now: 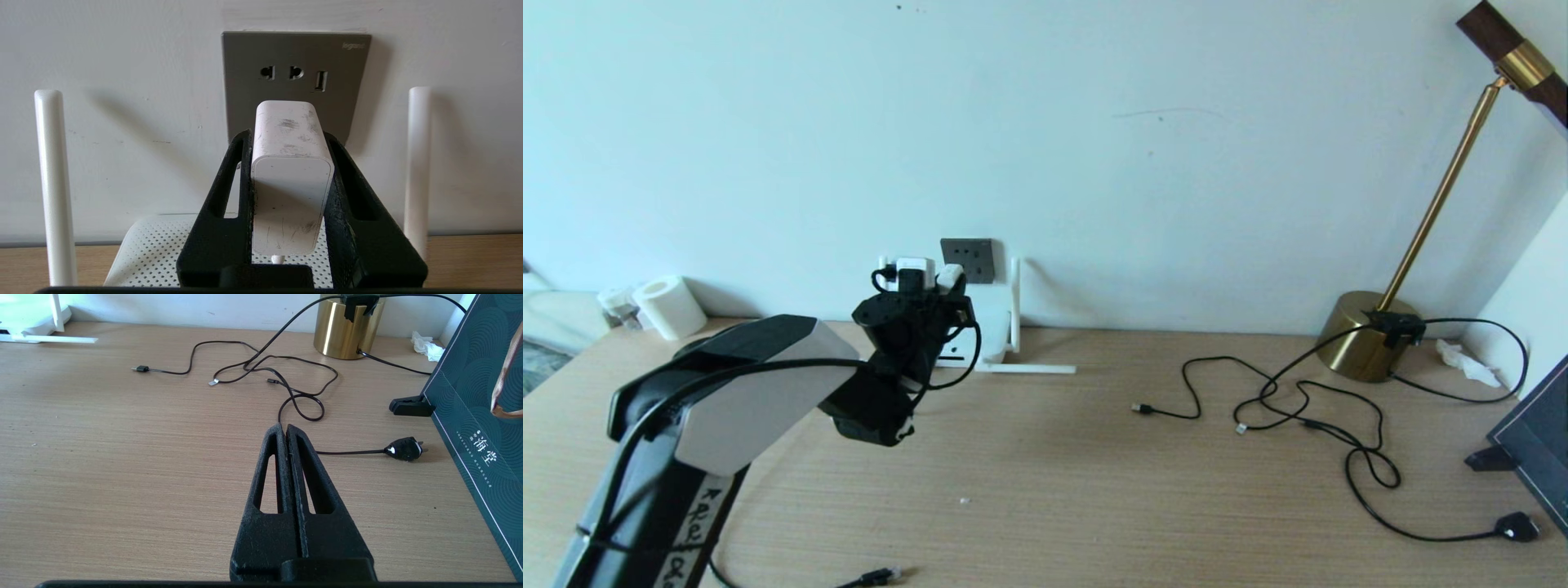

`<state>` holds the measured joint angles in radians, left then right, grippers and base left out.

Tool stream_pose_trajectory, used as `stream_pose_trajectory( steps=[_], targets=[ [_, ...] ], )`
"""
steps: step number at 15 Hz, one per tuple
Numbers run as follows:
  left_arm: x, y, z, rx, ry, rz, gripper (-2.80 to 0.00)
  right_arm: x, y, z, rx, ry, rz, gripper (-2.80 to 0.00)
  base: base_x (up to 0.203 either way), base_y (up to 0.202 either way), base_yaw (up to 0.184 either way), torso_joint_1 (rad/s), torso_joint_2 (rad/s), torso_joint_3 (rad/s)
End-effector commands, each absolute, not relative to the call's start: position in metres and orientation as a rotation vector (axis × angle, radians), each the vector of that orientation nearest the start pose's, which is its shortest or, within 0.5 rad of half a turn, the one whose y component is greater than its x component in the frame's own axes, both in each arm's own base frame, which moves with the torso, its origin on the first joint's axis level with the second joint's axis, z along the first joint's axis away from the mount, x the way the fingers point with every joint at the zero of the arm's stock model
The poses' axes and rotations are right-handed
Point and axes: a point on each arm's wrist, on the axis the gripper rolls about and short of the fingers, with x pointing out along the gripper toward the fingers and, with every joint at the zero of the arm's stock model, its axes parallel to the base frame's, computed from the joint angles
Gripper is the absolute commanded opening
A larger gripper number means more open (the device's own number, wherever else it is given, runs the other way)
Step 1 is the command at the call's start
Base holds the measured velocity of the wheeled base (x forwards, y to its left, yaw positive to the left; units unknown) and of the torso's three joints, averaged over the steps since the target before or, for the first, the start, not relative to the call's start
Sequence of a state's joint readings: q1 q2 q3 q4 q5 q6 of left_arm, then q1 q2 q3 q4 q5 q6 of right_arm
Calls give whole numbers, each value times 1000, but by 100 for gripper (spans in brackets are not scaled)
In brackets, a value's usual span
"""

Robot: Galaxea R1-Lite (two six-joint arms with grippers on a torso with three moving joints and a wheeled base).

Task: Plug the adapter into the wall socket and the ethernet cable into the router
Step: Align plug and socket

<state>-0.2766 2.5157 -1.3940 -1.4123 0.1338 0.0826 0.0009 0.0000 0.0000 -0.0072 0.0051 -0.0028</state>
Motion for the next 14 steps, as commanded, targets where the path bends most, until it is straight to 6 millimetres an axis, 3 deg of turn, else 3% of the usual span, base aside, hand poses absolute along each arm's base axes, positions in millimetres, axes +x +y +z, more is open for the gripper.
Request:
stream_pose_trajectory(
  steps=[1, 14],
  targets=[
    [468, -127, 81, 22, -298, -125, -280, -23, 0, 76, -3, -8, 6, -280, 0, 0, 0, 0, 0, 0],
    [472, -127, 80, 20, -311, -122, -280, -23, 0, 76, -3, -8, 6, -280, 0, 0, 0, 0, 0, 0]
  ],
)
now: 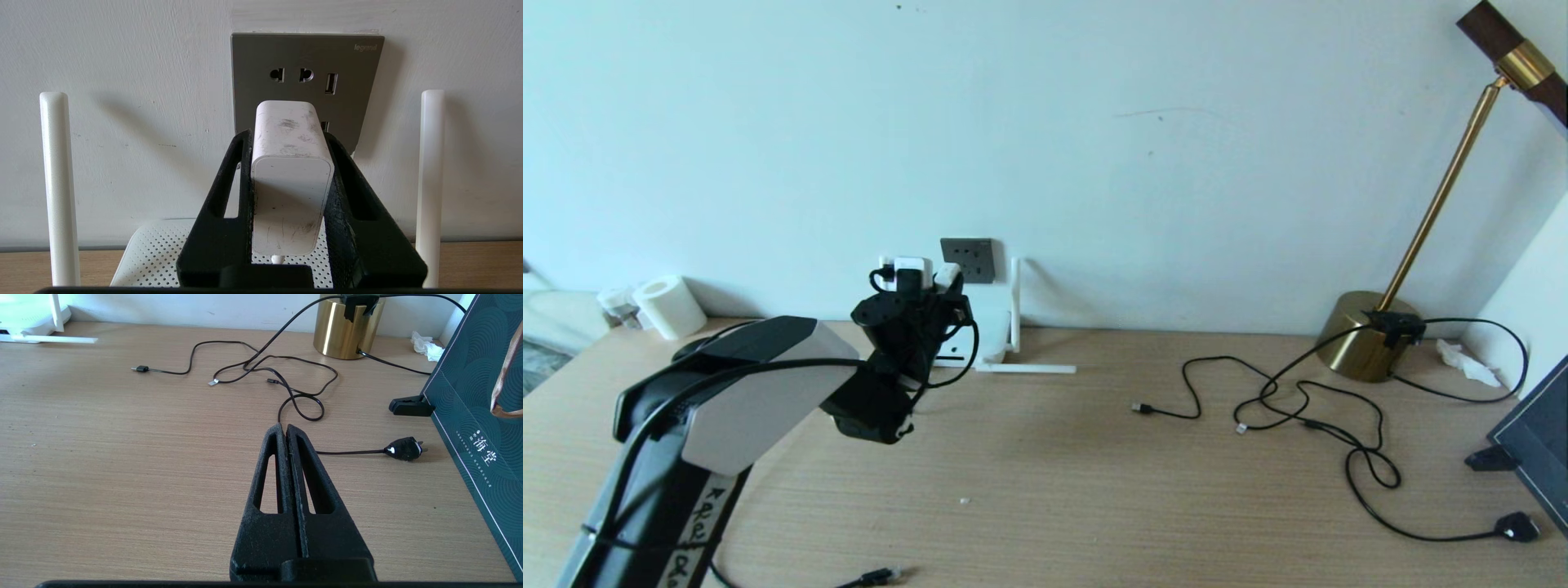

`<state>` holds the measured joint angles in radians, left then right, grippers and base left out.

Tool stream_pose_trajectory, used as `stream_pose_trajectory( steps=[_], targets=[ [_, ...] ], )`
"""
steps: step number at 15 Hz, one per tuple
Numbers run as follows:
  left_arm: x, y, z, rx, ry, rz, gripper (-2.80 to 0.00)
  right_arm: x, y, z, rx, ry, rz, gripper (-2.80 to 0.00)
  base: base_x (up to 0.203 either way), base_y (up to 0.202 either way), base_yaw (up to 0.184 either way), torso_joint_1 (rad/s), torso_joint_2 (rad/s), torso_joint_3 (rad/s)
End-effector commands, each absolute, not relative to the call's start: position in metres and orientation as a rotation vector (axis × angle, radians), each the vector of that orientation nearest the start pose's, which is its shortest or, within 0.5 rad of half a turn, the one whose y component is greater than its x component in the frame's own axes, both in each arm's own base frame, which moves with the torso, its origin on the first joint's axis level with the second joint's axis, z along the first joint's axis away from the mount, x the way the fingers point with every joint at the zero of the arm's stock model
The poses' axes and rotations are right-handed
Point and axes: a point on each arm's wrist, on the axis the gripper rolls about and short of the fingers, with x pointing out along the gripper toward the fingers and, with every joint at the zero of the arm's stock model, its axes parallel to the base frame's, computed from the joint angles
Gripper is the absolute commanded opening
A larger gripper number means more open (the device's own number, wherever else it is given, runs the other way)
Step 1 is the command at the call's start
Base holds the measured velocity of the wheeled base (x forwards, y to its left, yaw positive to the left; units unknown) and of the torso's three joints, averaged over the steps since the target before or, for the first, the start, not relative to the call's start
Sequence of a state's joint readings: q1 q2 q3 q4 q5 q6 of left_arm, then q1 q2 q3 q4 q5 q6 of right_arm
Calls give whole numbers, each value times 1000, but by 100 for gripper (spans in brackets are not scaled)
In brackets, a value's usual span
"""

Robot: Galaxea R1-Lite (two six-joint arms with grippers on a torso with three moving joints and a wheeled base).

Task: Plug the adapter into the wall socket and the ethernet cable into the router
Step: Align plug and socket, then plug plug into socket

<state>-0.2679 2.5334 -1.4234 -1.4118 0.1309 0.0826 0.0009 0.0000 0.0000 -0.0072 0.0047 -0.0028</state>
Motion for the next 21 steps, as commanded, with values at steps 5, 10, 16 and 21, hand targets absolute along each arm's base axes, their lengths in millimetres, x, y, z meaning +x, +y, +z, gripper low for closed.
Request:
stream_pose_trajectory(
  steps=[5, 10, 16, 21],
  targets=[
    [475, -128, 84, 16, -330, -123, -280, -23, 0, 76, -3, -8, 7, -280, 0, 0, 0, 0, 0, 0],
    [477, -128, 86, 16, -339, -131, -280, -23, 0, 76, -3, -8, 6, -280, 0, 0, 0, 0, 0, 0],
    [482, -130, 85, 17, -336, -132, -280, -23, 0, 76, -3, -8, 7, -280, 0, 0, 0, 0, 0, 0],
    [487, -131, 84, 18, -338, -141, -280, -23, 0, 76, -3, -8, 8, -280, 0, 0, 0, 0, 0, 0]
  ],
)
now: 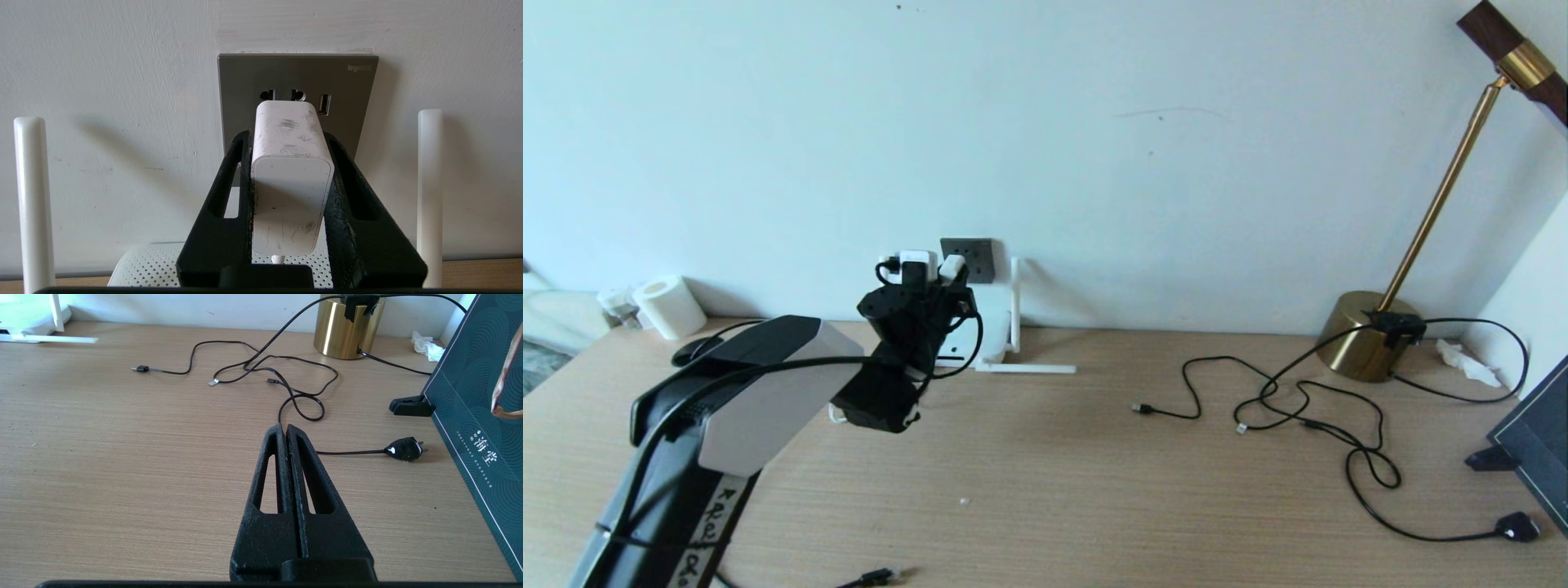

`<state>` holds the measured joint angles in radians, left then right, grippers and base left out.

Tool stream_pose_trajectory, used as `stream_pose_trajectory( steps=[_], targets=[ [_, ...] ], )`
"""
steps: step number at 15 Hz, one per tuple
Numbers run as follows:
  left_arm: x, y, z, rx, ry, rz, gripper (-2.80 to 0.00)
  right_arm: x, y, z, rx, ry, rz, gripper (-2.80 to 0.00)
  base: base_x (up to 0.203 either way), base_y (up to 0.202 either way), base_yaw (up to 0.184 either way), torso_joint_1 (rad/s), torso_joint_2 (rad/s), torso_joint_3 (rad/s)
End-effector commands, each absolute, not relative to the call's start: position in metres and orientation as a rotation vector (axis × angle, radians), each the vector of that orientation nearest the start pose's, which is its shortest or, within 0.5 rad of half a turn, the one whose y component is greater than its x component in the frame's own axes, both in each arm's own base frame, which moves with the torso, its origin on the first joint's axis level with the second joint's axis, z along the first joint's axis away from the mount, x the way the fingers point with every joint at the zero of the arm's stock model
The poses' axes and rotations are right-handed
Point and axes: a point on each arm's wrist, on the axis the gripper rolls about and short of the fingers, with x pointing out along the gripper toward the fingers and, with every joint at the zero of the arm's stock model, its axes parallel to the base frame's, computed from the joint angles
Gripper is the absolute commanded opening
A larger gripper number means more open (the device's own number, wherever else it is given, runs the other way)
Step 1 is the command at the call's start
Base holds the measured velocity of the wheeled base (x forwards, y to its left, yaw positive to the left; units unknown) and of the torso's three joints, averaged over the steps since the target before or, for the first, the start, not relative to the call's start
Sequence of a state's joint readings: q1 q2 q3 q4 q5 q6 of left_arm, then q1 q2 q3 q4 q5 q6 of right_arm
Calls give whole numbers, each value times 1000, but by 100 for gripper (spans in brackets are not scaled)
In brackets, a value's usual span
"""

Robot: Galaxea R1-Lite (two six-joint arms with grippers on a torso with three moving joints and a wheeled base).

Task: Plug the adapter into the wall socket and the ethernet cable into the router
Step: Plug plug into socket

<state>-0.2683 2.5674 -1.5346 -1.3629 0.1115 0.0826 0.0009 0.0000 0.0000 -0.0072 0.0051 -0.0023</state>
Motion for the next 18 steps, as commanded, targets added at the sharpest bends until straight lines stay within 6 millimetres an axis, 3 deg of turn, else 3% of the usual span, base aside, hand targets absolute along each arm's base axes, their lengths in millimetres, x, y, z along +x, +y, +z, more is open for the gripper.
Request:
stream_pose_trajectory(
  steps=[1, 18],
  targets=[
    [488, -132, 85, 17, -343, -141, -280, -23, 0, 76, -3, -8, 8, -280, 0, 0, 0, 0, 0, 0],
    [497, -131, 82, 19, -350, -139, -280, -23, 0, 76, -3, -8, 7, -280, 0, 0, 0, 0, 0, 0]
  ],
)
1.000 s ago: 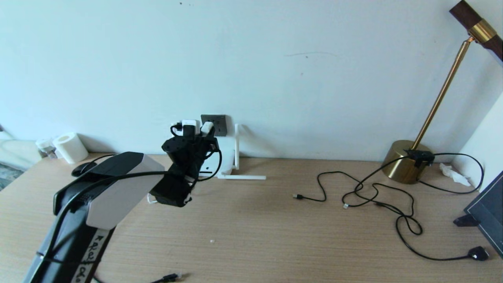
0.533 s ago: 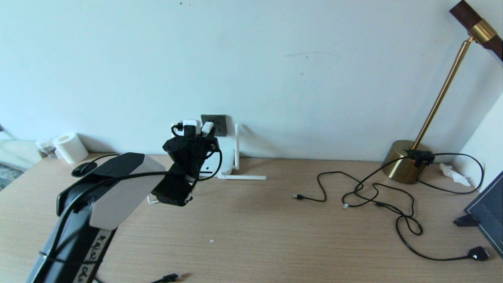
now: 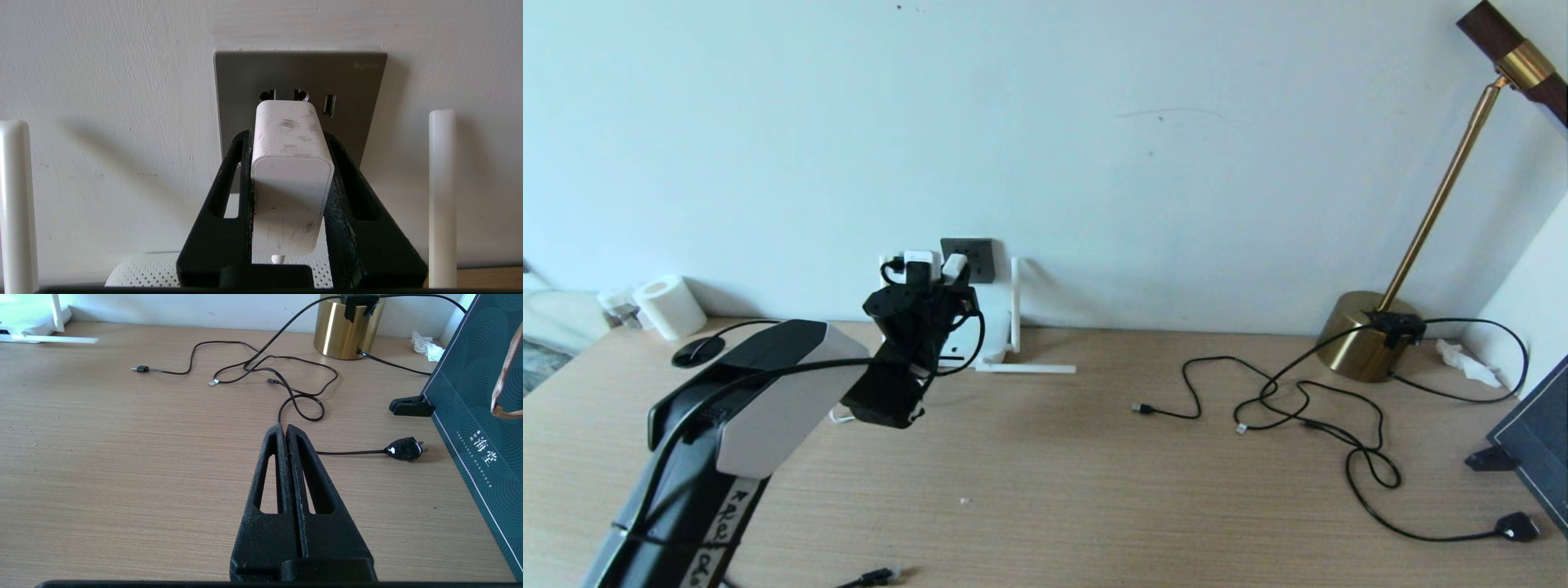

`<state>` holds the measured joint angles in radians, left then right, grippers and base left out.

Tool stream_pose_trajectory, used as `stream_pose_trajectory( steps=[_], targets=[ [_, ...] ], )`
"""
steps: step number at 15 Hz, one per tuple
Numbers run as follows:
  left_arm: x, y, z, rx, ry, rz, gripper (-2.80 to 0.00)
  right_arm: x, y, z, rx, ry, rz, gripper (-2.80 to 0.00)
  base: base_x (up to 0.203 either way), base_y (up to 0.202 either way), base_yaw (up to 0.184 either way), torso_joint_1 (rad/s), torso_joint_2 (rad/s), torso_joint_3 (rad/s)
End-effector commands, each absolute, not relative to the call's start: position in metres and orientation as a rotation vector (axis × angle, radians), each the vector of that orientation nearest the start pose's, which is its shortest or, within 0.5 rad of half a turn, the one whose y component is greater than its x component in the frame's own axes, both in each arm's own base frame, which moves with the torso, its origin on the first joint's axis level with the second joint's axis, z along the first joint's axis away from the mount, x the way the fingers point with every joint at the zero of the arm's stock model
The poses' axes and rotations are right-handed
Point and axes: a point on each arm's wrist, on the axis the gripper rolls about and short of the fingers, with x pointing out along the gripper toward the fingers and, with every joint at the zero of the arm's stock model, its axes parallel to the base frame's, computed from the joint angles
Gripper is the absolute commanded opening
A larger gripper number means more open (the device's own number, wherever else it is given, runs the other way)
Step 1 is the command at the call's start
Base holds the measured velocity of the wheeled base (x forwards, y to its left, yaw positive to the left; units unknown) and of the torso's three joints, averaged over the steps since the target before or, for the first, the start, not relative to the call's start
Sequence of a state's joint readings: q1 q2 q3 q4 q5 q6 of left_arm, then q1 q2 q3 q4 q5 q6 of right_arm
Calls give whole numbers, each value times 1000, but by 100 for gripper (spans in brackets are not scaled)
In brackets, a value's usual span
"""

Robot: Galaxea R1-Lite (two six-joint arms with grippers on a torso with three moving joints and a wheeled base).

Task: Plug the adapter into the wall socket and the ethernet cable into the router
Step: Plug plug into socket

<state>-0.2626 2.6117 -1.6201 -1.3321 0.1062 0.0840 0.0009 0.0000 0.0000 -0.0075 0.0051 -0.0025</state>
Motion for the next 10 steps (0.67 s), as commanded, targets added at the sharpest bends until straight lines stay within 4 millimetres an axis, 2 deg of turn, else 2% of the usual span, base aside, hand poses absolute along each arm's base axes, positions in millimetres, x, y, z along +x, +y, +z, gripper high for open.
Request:
stream_pose_trajectory(
  steps=[1, 10],
  targets=[
    [497, -131, 82, 19, -350, -139, -280, -23, 0, 76, -3, -8, 6, -280, 0, 0, 0, 0, 0, 0],
    [501, -132, 83, 18, -349, -137, -280, -23, 0, 76, -3, -8, 5, -280, 0, 0, 0, 0, 0, 0]
  ],
)
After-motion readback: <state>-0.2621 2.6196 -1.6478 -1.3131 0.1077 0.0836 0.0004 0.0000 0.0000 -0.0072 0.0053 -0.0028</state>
